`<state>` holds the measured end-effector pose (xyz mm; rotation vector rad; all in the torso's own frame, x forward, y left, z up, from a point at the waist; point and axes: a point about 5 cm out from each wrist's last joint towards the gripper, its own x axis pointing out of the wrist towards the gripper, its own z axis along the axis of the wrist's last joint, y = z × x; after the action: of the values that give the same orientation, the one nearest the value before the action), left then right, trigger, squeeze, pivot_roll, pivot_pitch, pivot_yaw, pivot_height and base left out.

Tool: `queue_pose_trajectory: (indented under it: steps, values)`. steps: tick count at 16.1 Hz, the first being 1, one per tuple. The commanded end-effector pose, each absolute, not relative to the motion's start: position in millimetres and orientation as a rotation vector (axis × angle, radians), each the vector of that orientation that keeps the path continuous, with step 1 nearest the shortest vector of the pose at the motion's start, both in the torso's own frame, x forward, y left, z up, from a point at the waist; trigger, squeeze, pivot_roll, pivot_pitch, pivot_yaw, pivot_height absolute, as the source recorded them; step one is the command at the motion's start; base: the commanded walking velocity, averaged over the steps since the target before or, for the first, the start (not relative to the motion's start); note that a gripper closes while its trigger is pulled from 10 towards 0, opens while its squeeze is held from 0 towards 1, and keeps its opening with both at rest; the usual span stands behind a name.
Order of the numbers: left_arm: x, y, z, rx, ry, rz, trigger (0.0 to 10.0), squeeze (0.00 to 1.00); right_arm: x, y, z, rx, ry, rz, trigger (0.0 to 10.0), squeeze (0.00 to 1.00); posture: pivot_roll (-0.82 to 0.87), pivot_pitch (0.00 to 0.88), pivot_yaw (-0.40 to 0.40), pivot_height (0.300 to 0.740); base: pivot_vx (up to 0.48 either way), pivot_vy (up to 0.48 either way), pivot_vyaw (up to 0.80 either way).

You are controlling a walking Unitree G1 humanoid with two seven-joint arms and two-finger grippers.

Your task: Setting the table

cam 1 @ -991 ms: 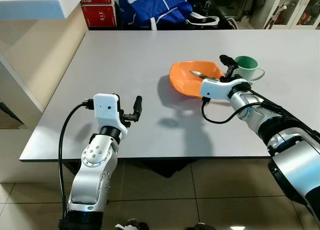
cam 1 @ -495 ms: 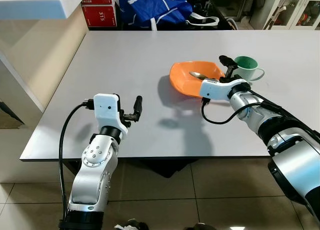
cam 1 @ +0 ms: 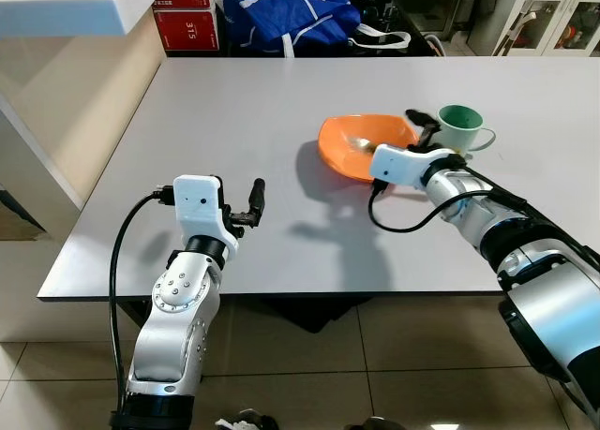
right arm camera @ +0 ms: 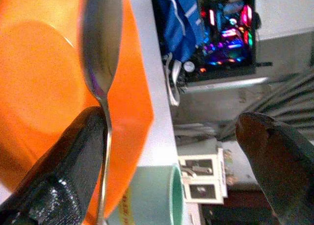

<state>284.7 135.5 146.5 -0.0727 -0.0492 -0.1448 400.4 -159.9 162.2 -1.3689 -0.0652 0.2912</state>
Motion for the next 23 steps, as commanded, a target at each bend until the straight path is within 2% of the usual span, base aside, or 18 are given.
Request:
queue_pose_trajectory:
  steps: [1,8,11,18,23]
  values:
    - [285.9,136.1,145.8,-0.075,-0.047,-0.134,10.0,0.0,401.4,-158.5,165.2,-1.367,-0.066,0.306,10.0,0.0,-0.14,0.036,0.009,0.74,0.0,0.0,0.0]
    - [285.9,135.7,145.3,-0.077,-0.047,-0.132,10.0,0.0,401.5,-159.5,166.2,-1.372,-0.069,0.31,10.0,0.0,-0.14,0.036,0.007,0.74,0.0,0.0,0.0]
    - [286.9,136.3,145.5,-0.077,-0.048,-0.131,10.0,0.0,403.8,-163.9,172.9,-1.486,-0.094,0.288,10.0,0.0,-0.14,0.034,0.006,0.74,0.0,0.0,0.0]
    - [287.3,134.7,145.9,-0.082,-0.053,-0.13,10.0,0.0,408.3,-173.1,190.1,-1.628,-0.13,0.259,10.0,0.0,-0.15,0.033,0.002,0.74,0.0,0.0,0.0]
    - [285.2,133.7,146.0,-0.084,-0.053,-0.13,10.0,0.0,410.6,-174.1,198.4,-1.862,-0.147,0.326,10.0,0.0,-0.14,0.042,-0.005,0.74,0.0,0.0,0.0]
